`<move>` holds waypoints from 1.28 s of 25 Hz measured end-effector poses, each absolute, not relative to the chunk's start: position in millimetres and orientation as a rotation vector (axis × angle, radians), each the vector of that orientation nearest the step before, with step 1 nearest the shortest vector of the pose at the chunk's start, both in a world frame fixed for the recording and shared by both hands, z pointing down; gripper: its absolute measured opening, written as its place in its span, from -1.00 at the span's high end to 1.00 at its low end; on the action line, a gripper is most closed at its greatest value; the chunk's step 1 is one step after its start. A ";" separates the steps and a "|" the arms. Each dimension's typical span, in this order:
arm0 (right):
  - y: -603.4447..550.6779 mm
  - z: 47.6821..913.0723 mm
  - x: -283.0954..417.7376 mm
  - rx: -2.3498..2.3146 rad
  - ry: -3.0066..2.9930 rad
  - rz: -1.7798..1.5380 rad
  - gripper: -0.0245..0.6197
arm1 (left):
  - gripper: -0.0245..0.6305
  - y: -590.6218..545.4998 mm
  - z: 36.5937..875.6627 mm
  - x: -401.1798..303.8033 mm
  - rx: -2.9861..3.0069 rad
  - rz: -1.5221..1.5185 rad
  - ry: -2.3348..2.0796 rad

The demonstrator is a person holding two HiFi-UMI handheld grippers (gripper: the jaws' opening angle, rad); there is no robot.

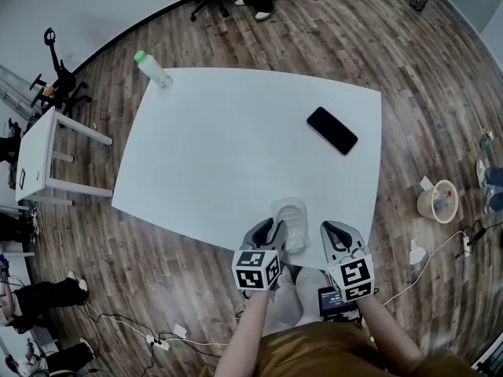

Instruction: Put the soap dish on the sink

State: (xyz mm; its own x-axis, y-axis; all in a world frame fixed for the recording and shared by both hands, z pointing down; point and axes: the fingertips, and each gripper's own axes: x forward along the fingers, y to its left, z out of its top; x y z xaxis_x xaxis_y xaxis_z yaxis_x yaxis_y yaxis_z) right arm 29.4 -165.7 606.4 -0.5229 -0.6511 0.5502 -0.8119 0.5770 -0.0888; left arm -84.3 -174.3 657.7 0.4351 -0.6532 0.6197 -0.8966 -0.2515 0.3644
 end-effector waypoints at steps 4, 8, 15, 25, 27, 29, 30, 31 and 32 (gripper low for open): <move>-165.6 606.1 31.0 1.182 -2.346 0.467 0.90 | 0.56 -174.9 657.6 -85.3 2.017 0.449 -1.296; -165.2 604.8 32.3 1.183 -2.347 0.467 0.90 | 0.56 -175.6 651.3 -84.7 2.031 0.438 -1.308; -164.4 603.2 30.6 1.183 -2.357 0.476 0.90 | 0.62 -176.3 637.8 -82.0 2.075 0.422 -1.322; -158.4 591.2 29.0 1.198 -2.369 0.456 0.90 | 0.90 -166.2 623.4 -80.9 2.125 0.414 -1.331; -156.1 589.0 29.8 1.206 -2.367 0.440 0.90 | 0.90 -163.0 617.7 -81.1 2.141 0.398 -1.340; -156.3 585.8 31.2 1.213 -2.369 0.421 0.90 | 0.91 -161.4 612.2 -83.2 2.151 0.388 -1.358; -156.6 583.1 32.4 1.221 -2.373 0.411 0.90 | 0.91 -160.3 609.7 -84.7 2.153 0.383 -1.367; -156.5 579.2 33.6 1.233 -2.381 0.401 0.90 | 0.90 -158.6 606.9 -86.4 2.155 0.380 -1.376; -156.0 574.5 34.4 1.244 -2.389 0.390 0.90 | 0.91 -156.3 603.7 -88.3 2.158 0.379 -1.383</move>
